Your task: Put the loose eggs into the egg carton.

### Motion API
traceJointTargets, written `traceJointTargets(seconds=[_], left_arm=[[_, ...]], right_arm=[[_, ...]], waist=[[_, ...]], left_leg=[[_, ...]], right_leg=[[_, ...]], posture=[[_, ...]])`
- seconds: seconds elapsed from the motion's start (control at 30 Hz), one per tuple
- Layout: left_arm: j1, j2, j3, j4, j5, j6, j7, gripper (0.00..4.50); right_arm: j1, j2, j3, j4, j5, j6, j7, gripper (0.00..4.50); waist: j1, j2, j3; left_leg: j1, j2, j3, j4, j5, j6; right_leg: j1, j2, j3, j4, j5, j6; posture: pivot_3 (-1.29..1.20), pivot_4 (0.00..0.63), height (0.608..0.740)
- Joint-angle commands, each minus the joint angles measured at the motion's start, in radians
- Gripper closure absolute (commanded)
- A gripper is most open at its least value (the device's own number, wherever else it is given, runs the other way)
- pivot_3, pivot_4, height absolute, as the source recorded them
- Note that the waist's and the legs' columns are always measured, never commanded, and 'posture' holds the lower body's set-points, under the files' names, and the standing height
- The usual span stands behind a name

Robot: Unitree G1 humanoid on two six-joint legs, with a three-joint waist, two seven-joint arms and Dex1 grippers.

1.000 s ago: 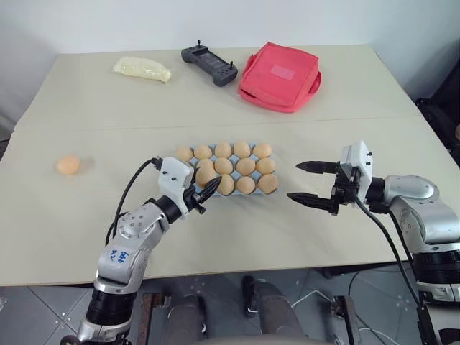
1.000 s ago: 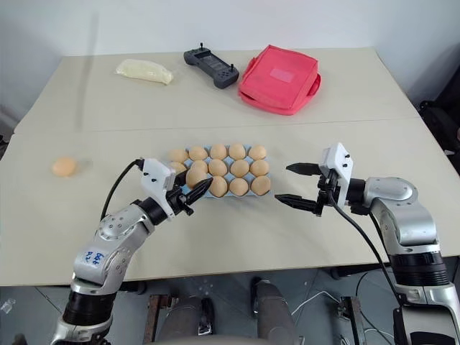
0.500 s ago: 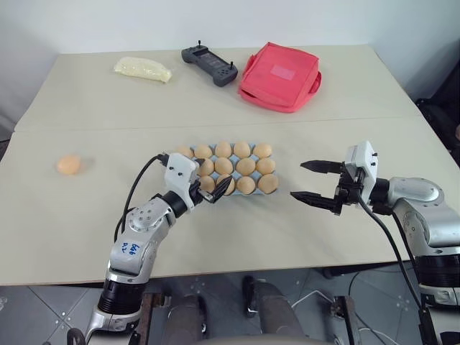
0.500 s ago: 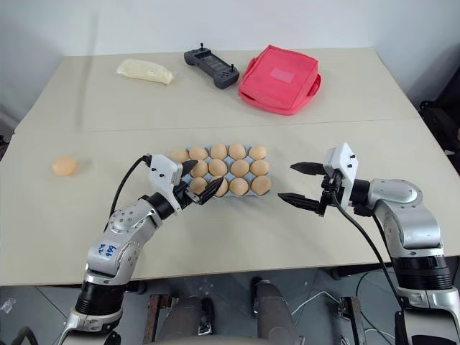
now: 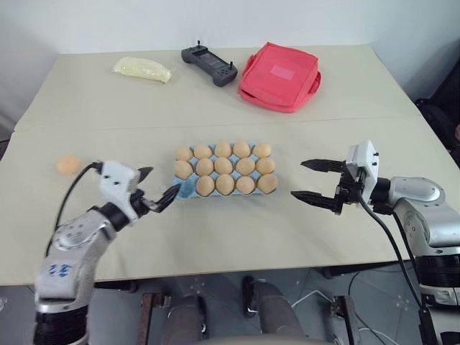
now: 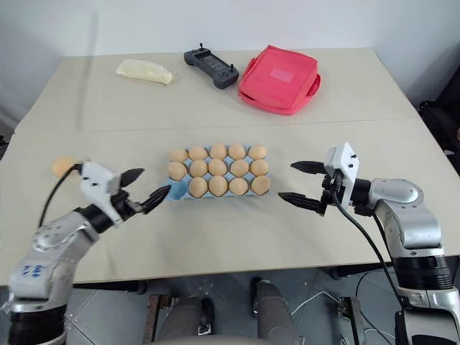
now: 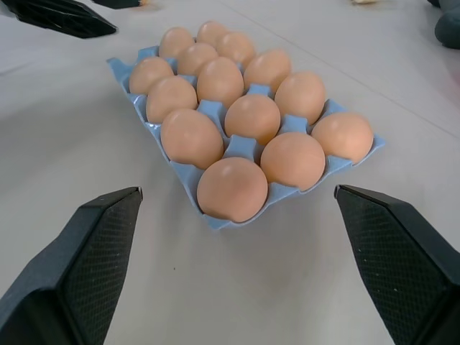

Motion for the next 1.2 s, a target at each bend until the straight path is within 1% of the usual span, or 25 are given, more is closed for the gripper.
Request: traceJointTargets(seconds=[0.03,0.1,0.3,0.6,0.7,0.83,0.93,0.97,1.07,1.2], left_arm=[[0.067,0.036,0.119,-0.021,-0.043,-0.016,-0.036,0.04],[0.116,0.053,0.163,-0.010,-0.039,-0.028,-0.050,0.04],[0.225,0.056,0.264,0.010,-0.045,-0.048,-0.067,0.04],[0.225,0.043,0.272,-0.002,-0.042,-0.043,-0.035,0.04],[0.169,0.047,0.258,0.024,-0.018,-0.052,0.007,0.04],[0.011,0.060,0.222,0.129,0.050,-0.060,0.107,0.04],[-0.100,0.063,0.187,0.221,0.112,-0.030,0.191,0.04],[-0.146,0.065,0.169,0.265,0.152,-0.016,0.241,0.04],[-0.320,0.054,0.148,0.492,0.233,-0.028,0.382,0.04],[-0.469,0.063,0.131,0.726,0.279,-0.071,0.456,0.04]], right_arm=[[-0.006,-0.002,-0.029,-0.017,0.021,-0.020,0.004,0.00],[-0.006,0.000,-0.030,-0.017,0.024,-0.021,0.006,0.00],[-0.008,0.003,-0.033,-0.006,0.034,-0.032,0.019,0.00],[-0.032,0.013,-0.021,0.011,0.030,-0.040,0.020,0.00],[-0.037,0.017,-0.021,0.014,0.027,-0.043,0.019,0.00],[-0.044,0.026,-0.013,0.023,0.018,-0.047,0.016,0.00],[-0.053,0.034,-0.004,0.030,0.011,-0.049,0.012,0.00],[-0.056,0.036,-0.001,0.031,0.009,-0.049,0.010,0.00],[-0.061,0.043,0.006,0.032,0.006,-0.052,0.007,0.00],[-0.059,0.047,0.006,0.027,0.005,-0.050,0.002,0.00]], waist=[[0.000,0.000,0.000],[0.000,0.000,0.000],[0.000,0.000,0.000],[0.000,0.000,0.000],[0.000,0.000,0.000],[0.001,0.000,0.000],[0.002,0.000,0.000],[0.001,-0.001,0.000],[0.001,-0.001,0.000],[-0.003,-0.001,-0.001]], left_leg=[[0.000,0.000,0.000,0.000,0.000,0.000],[0.000,0.000,0.000,0.000,0.000,0.000],[-0.001,0.001,0.000,-0.002,-0.001,0.000],[-0.001,0.001,0.000,-0.002,-0.001,0.000],[-0.001,0.001,0.000,-0.002,-0.001,0.000],[-0.001,0.001,0.000,-0.002,-0.001,0.000],[-0.001,0.001,0.000,-0.002,0.000,0.000],[-0.001,0.001,0.000,-0.002,0.000,0.000],[-0.001,0.000,0.000,-0.001,0.000,0.001],[0.000,0.001,0.002,-0.002,0.000,-0.001]], right_leg=[[0.000,0.000,0.000,-0.001,0.000,0.000],[0.000,0.000,0.000,-0.002,0.000,0.000],[0.000,0.000,0.000,-0.003,0.000,0.000],[0.000,0.000,0.001,-0.005,0.000,-0.001],[0.000,0.000,0.001,-0.005,0.000,-0.001],[0.000,0.000,0.001,-0.005,0.001,-0.002],[0.000,0.000,0.000,-0.004,0.002,-0.001],[0.000,0.000,0.000,-0.004,0.002,-0.001],[0.000,0.000,-0.001,-0.004,0.003,0.000],[-0.001,0.000,-0.001,-0.001,0.004,0.000]], posture=[[0.00,0.150,0.740],[0.00,0.150,0.740],[0.00,0.150,0.740],[0.00,0.150,0.740],[0.00,0.150,0.740],[0.00,0.150,0.740],[0.00,0.150,0.740],[0.00,0.150,0.740],[0.00,0.150,0.740],[0.00,0.150,0.740]])
